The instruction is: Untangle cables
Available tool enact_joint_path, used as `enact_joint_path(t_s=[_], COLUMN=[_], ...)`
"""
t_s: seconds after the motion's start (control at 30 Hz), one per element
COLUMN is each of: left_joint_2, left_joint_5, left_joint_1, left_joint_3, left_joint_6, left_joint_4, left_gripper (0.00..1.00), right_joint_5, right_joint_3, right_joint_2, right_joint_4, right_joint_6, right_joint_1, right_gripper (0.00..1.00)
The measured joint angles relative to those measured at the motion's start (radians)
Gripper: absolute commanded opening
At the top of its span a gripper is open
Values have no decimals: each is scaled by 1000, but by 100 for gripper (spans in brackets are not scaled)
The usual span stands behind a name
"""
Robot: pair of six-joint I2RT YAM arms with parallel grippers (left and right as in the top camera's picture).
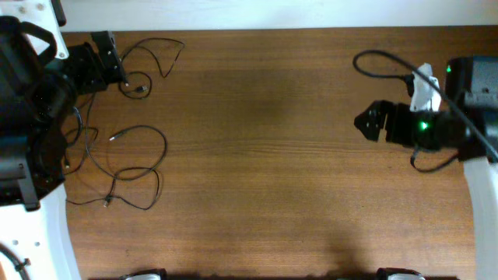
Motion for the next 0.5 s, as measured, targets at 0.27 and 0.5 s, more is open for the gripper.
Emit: enact_joint_path(t_s=[0.27, 0.5], left_joint_2=[2, 2], left_joint_5=[7, 7], left_joint_1=[0, 0], left_joint_3=[0, 0], left_joint_6=[0, 0], left_joint_4=[-3, -3], left_gripper=[99, 99], right_joint_5=[69, 100], right_joint_3=[0, -4], right_joint_2=[-237, -230], right_joint_4=[-32, -5], right_joint_6=[-13, -23], right_joint_1=[15, 15], right_gripper=[99, 99])
